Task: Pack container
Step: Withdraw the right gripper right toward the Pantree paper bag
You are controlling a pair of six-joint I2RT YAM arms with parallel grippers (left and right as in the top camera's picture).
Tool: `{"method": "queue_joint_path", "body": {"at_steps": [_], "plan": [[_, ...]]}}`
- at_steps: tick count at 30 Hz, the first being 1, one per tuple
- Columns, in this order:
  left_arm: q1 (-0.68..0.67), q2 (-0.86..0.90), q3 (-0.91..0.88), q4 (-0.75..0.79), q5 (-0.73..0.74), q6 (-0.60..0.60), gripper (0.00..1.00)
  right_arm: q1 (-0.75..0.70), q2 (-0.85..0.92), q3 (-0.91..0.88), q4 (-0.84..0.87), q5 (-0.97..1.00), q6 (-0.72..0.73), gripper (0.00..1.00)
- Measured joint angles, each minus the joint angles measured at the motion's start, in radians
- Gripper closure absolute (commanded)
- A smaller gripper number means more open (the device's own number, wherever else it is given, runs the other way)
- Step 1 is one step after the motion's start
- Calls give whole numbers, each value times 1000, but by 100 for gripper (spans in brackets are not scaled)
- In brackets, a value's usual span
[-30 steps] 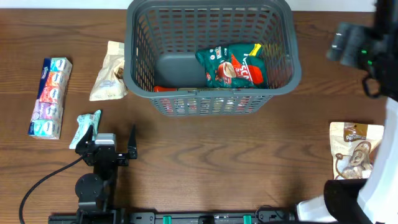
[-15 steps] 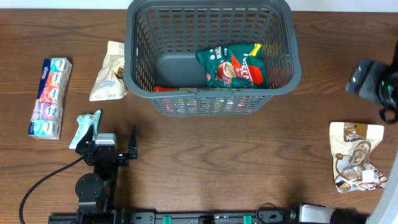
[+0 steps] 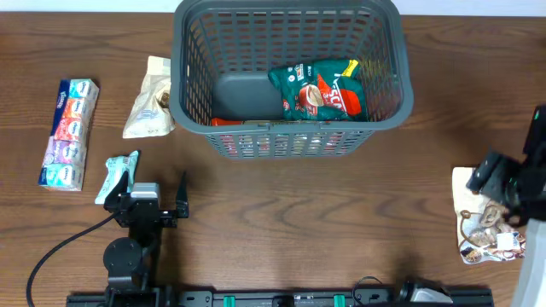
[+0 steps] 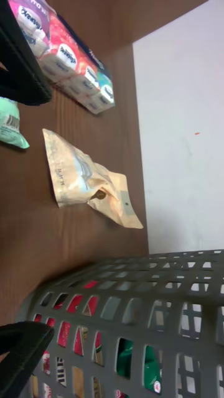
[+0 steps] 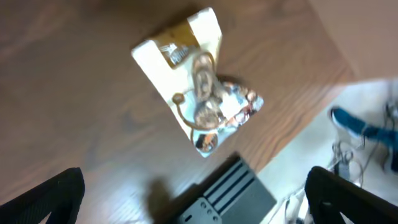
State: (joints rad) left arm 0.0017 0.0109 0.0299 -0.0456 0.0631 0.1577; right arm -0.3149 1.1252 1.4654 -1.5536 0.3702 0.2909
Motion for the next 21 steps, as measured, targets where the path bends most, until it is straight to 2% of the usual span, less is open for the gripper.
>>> {"method": "queue_joint_path", "body": {"at_steps": [6, 11, 17, 21], "plan": [[0, 0, 0, 0, 0, 0, 2, -94, -103, -224, 124, -38, 12, 1], [0, 0, 0, 0, 0, 0, 1, -203, -117, -350, 224, -183, -45, 1], [0, 0, 0, 0, 0, 0, 1, -328, -39, -388, 267, -397, -162, 1], [0, 0, 0, 0, 0, 0, 1, -393, 42, -389, 301, -475, -202, 1]]}}
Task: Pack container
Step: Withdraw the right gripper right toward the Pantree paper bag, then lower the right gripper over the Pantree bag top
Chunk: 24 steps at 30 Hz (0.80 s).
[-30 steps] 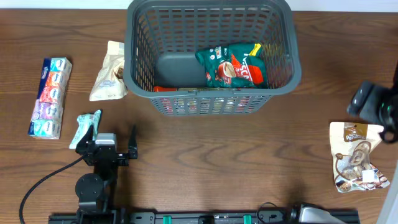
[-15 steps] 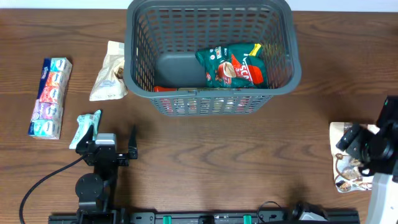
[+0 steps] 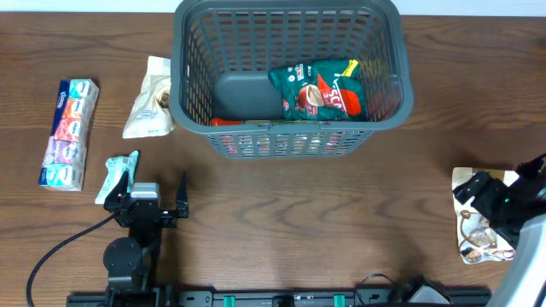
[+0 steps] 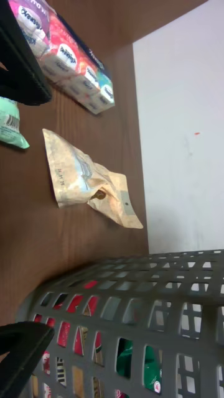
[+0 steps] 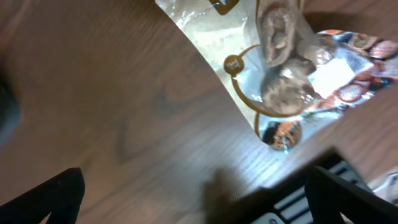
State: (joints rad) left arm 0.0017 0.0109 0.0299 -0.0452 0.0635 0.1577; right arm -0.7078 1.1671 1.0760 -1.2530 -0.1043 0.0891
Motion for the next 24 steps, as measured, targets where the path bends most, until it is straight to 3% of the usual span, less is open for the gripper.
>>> {"method": "queue_joint_path", "body": {"at_steps": [12, 24], "plan": [[0, 0, 0, 0, 0, 0, 1, -235, 108, 0, 123, -83, -4, 1], [0, 0, 0, 0, 0, 0, 1, -252, 254, 0, 212, -163, -47, 3]]}}
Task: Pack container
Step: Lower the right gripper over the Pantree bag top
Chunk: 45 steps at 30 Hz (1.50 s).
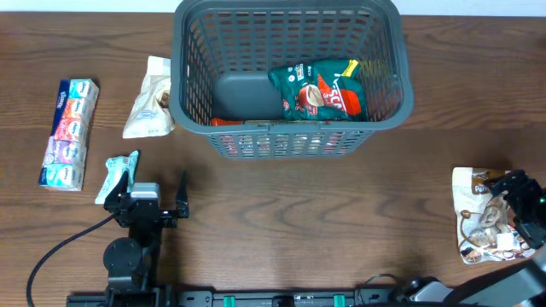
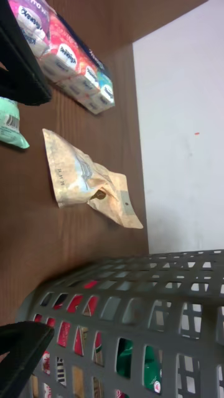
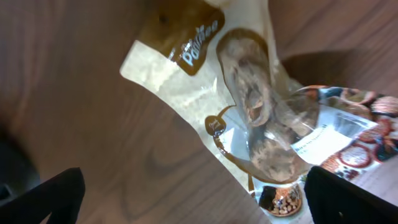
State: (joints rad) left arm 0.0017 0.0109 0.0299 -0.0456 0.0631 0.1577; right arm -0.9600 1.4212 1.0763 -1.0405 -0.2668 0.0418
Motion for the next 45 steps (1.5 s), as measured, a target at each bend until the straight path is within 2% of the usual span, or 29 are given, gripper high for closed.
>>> {"method": "queue_joint_path", "body": {"at_steps": [6, 18, 31, 41, 45], "plan": [[0, 0, 0, 0, 0, 0, 1, 14, 129, 28, -29, 4, -25, 6], [0, 0, 0, 0, 0, 0, 1, 246, 247, 328, -153, 192, -99, 3], [0, 0, 0, 0, 0, 0, 1, 281, 258, 333, -164, 335, -171, 4], [0, 0, 0, 0, 0, 0, 1, 281, 258, 333, -199, 287, -178, 7], [0, 0, 0, 0, 0, 0, 1, 281, 256, 333, -198, 274, -177, 5]]}}
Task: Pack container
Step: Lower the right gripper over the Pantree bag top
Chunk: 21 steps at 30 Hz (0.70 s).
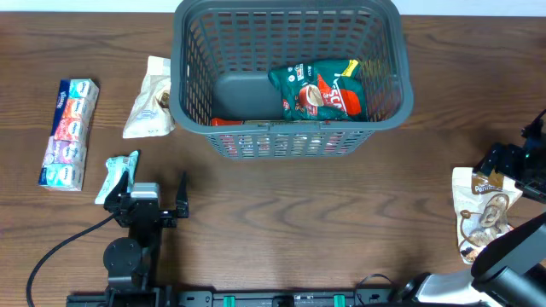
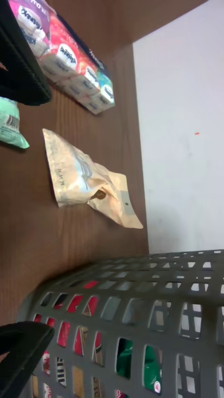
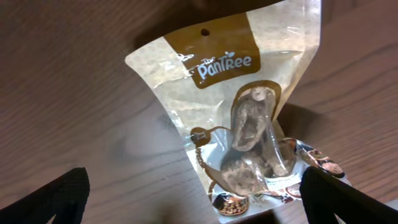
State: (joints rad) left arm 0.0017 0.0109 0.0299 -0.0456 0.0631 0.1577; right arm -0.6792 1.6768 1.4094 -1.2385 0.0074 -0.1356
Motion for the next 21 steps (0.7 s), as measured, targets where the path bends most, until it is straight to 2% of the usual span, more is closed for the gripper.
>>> {"method": "queue_joint_path", "body": {"at_steps": [16, 21], "plan": [[0, 0, 0, 0, 0, 0, 1, -143, -3, -5, 92, 60, 96, 4], [0, 0, 0, 0, 0, 0, 1, -148, -5, -66, 153, 39, 120, 4]]}}
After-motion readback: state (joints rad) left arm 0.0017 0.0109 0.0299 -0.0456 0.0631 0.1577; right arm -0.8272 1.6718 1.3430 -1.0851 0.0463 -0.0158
